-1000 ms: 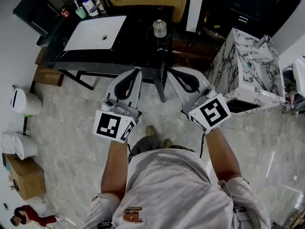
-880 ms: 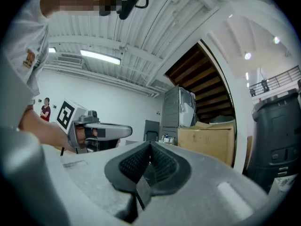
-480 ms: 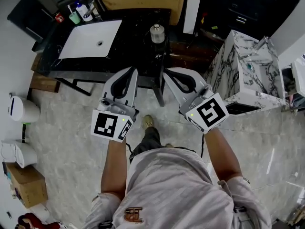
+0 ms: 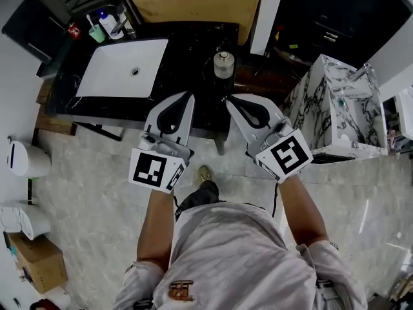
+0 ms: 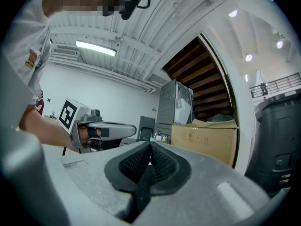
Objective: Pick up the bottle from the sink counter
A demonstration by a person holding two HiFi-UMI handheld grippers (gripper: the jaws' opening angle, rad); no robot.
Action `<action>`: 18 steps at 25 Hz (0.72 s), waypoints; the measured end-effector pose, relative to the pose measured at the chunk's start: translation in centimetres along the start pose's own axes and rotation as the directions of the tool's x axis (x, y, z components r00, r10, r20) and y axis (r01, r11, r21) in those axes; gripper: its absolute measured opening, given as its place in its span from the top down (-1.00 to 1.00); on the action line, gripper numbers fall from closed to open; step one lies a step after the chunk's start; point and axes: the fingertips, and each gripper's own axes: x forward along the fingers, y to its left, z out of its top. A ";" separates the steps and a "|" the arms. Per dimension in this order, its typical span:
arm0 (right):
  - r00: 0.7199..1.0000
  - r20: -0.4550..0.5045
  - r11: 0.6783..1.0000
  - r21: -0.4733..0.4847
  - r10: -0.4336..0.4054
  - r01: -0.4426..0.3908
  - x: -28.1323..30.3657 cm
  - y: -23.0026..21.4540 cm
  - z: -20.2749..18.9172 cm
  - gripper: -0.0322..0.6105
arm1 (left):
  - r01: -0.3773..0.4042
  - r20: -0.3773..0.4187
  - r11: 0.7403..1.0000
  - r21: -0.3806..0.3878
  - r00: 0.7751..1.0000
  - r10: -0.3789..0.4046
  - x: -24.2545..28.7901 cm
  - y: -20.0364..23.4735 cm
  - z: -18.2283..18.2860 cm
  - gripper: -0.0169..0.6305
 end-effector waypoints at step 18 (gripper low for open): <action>0.987 -0.079 0.990 -0.020 -0.138 0.137 10.8 -7.3 -2.6 0.89 | 0.162 -0.001 0.985 -0.061 0.987 -0.163 8.2 9.4 -3.2 0.95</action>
